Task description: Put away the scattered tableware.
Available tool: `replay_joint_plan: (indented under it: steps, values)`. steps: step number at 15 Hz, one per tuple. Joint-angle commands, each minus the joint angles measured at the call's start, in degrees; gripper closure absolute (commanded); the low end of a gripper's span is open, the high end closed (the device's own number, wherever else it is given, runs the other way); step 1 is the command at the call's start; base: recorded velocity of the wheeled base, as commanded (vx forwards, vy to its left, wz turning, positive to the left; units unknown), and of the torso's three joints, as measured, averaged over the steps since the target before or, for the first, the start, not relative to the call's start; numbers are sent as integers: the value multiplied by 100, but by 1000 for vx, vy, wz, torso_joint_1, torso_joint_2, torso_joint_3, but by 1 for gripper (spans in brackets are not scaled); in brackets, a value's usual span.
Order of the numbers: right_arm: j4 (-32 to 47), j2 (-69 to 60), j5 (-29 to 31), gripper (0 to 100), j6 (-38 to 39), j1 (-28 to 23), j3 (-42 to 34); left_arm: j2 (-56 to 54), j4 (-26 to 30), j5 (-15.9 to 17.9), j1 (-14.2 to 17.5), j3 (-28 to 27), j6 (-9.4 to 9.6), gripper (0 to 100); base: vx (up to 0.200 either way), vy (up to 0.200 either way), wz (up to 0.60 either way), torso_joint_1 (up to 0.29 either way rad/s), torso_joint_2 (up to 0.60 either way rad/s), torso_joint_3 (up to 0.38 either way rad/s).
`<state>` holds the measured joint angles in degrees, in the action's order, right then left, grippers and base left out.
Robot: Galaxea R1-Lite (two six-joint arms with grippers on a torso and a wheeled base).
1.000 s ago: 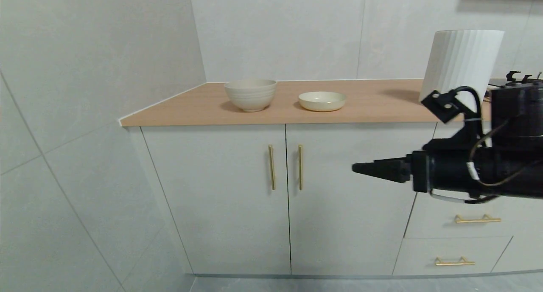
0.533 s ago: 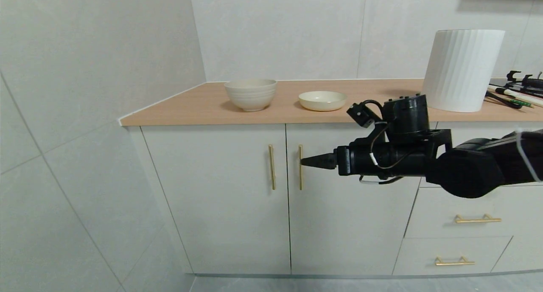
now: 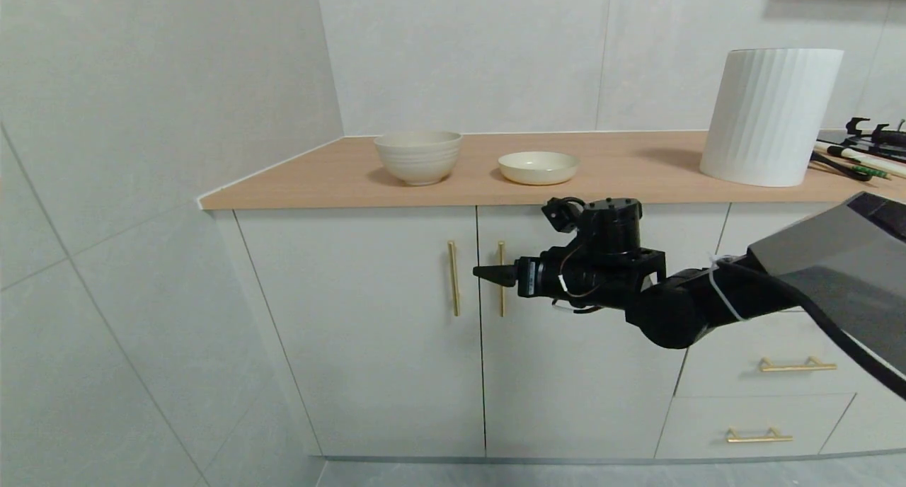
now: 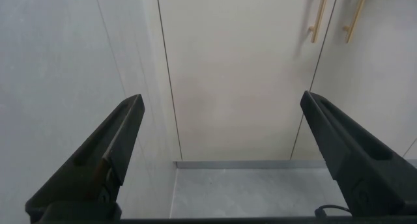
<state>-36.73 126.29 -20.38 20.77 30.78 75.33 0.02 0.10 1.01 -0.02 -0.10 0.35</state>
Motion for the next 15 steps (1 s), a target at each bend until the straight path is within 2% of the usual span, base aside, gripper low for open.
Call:
replay_joint_plan:
  steps: [1, 7, 10, 15]
  values:
    - [-10, 343, -1, 0, 173, 42, 228, -2, -1, 4, -6, 1, 0, 0, 0, 0, 0, 0, 0, 0]
    - [-291, 414, 61, 0, 349, 7, 298, -2, -1, -5, 2, 1, 0, 0, 0, 0, 0, 0, 0, 0]
    - [-335, 370, 228, 0, 340, -37, 290, -2, -1, 4, 2, 1, 0, 0, 200, 0, 0, -1, -1, 7]
    - [-282, 457, 210, 0, 331, 7, 246, -2, -1, -5, -6, 1, -9, 0, 0, 0, 0, 0, 0, 0]
